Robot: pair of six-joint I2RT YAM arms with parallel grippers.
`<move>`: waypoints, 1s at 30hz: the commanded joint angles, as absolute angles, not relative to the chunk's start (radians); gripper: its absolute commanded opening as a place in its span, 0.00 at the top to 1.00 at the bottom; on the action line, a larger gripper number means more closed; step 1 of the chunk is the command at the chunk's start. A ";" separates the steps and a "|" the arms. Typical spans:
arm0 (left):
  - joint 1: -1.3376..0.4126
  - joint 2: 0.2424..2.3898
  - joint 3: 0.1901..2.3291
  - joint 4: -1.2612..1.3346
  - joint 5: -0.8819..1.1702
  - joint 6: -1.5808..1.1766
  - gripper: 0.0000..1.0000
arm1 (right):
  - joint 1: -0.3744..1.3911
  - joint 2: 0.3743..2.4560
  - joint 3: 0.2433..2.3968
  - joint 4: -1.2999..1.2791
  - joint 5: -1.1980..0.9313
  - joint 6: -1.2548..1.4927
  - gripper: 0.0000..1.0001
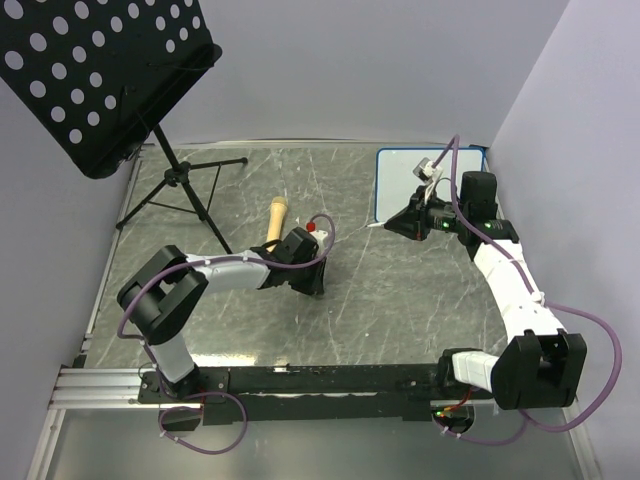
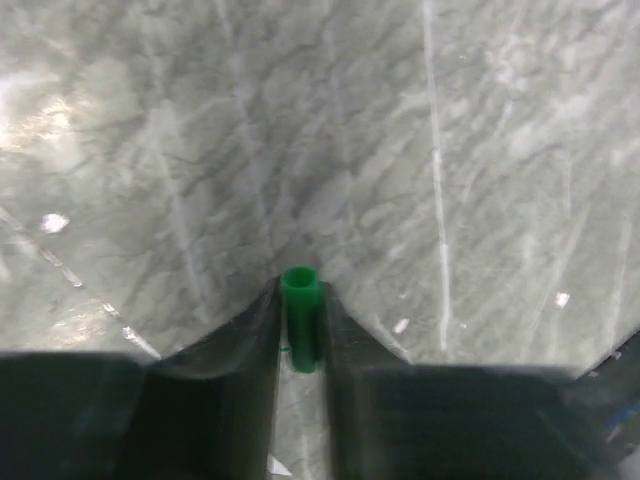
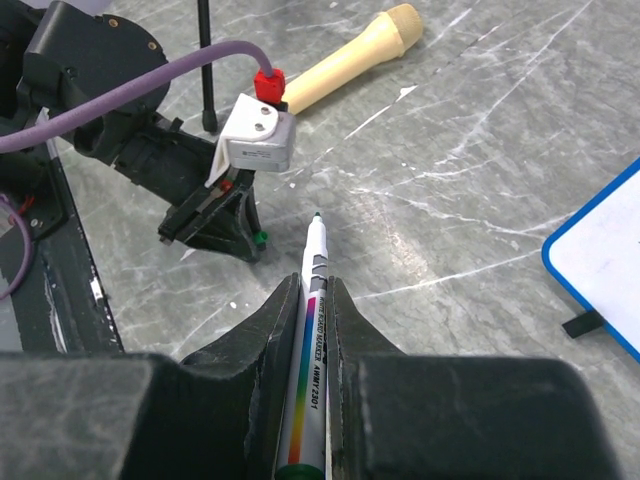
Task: Write a sentence on the whiteboard
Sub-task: Place the pen cap at the center of the board, then pick up the whiteboard from the whiteboard stand.
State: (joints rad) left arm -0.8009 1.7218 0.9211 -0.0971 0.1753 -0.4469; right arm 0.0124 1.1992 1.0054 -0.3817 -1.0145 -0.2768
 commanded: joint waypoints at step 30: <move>-0.467 1.730 1.219 0.234 0.674 -0.524 0.03 | -0.077 1.149 1.022 -0.382 -1.022 -0.287 1.00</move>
